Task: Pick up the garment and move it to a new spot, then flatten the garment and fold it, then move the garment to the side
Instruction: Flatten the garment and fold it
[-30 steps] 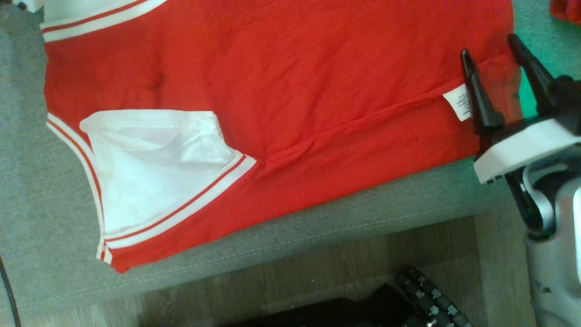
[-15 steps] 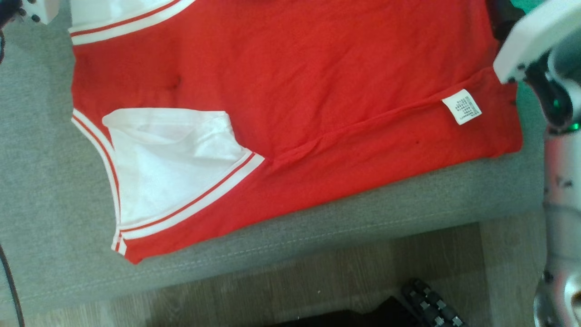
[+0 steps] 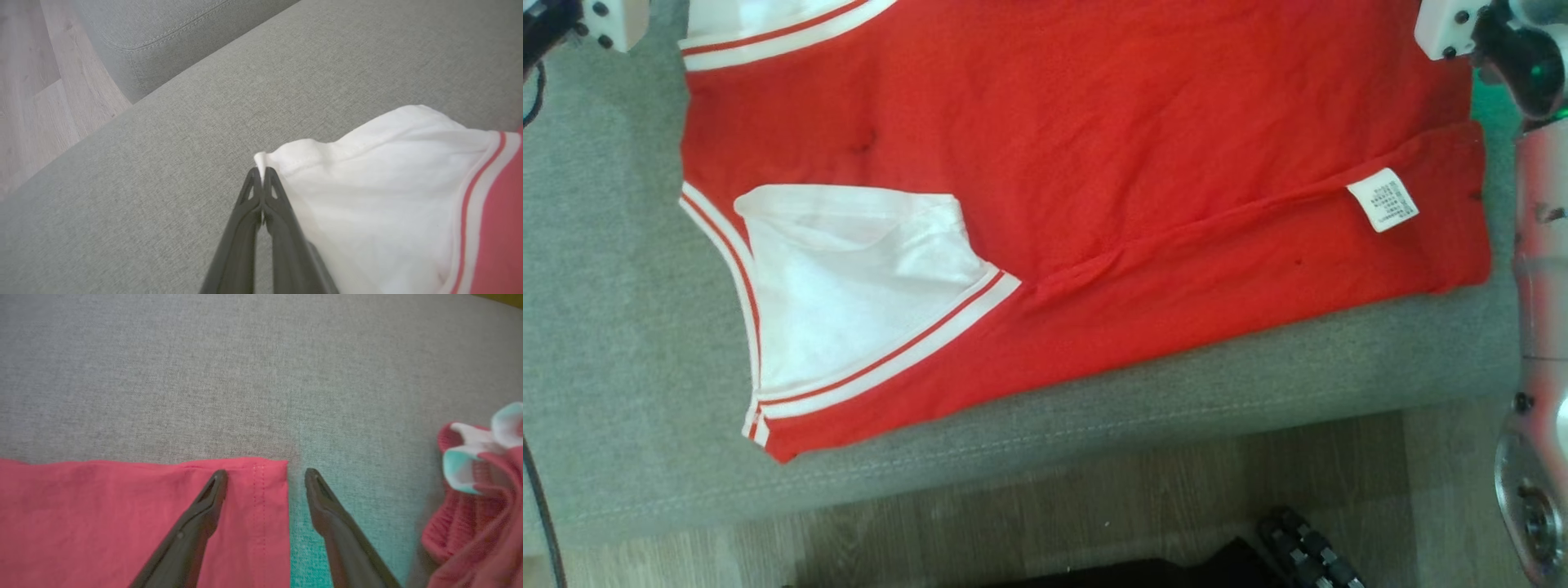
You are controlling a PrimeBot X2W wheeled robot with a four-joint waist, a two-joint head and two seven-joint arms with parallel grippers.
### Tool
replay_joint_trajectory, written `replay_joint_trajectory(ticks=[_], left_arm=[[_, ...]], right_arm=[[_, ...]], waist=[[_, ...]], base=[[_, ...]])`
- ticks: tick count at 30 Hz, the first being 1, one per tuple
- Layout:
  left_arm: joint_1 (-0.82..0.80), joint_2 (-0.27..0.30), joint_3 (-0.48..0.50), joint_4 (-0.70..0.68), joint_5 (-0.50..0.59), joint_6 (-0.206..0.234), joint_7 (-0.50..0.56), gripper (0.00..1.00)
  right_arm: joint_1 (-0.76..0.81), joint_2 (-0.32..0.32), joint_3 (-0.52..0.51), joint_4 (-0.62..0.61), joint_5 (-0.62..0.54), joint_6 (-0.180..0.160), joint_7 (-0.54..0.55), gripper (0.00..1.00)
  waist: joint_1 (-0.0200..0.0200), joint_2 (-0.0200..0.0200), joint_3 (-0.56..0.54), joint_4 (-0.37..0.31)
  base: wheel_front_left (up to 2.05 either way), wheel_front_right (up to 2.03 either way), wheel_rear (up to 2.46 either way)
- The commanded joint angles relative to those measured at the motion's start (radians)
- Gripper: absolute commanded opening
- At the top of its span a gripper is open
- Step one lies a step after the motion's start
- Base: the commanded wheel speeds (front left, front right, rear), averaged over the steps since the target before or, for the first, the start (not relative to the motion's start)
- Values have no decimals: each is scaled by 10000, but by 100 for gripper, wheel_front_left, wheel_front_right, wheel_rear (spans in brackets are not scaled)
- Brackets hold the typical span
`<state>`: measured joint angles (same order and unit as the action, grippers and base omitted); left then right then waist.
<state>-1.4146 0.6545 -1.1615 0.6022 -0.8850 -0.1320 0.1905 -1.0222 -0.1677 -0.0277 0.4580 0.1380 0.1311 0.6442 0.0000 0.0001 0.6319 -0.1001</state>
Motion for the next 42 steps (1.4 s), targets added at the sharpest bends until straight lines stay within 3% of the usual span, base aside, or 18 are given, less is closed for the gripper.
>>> replay_joint_trajectory(ticks=[1, 7, 8, 11, 14, 16, 17, 18, 28, 36, 42], left_arm=[[-621, 425, 274, -127, -73, 14, -105, 0], [-788, 427, -122, -29, -253, 14, -184, 0], [-811, 422, -172, -13, -278, 14, -199, 0], [-885, 413, -319, 32, -339, 14, -252, 0], [-927, 410, -408, 52, -373, 14, -279, 0], [-953, 410, -488, 76, -409, 14, -311, 0], [-964, 410, -523, 90, -429, 14, -328, 0], [-978, 413, -558, 103, -444, 14, -350, 0], [-1487, 372, -568, 514, 121, 14, -2031, 0], [-1831, 81, -246, 967, 450, 95, -3762, 0], [-1374, 30, -175, 637, 28, 48, -4151, 0]], right_arm=[[-220, 64, 45, -178, -123, -4, 135, 95], [-534, 74, 79, 135, -219, -4, 151, 85], [-559, 70, 76, 160, -225, -4, 122, 79], [-617, 67, 89, 218, -265, -4, 55, 49], [-660, 57, 104, 238, -328, -4, 15, 46], [-686, 79, 109, 241, -365, -4, -13, 26], [-692, 78, 121, 237, -390, -4, -34, 2], [-699, 75, 127, 237, -409, -4, -51, 0], [-949, 126, -39, 161, -26, -4, -782, 0], [-1048, -403, -359, -192, 559, -4, -1482, 0], [-504, -819, -472, -640, 1114, -4, -1413, 0]], waist=[[0, -1, 11, 43], [0, -1, 25, 116], [0, -1, 34, 125], [0, -1, 61, 148], [0, -1, 72, 162], [0, -1, 70, 174], [0, -1, 66, 178], [0, -1, 61, 182], [0, -1, 65, 302], [0, -1, 3, 615], [0, -1, -198, 893]], base=[[0, 0, 0], [0, 0, 0], [0, 0, 0], [0, 0, 0], [0, 0, 0], [0, 0, 0], [0, 0, 0], [0, 0, 0], [0, 0, 0], [0, 0, 0], [0, 0, 0]])
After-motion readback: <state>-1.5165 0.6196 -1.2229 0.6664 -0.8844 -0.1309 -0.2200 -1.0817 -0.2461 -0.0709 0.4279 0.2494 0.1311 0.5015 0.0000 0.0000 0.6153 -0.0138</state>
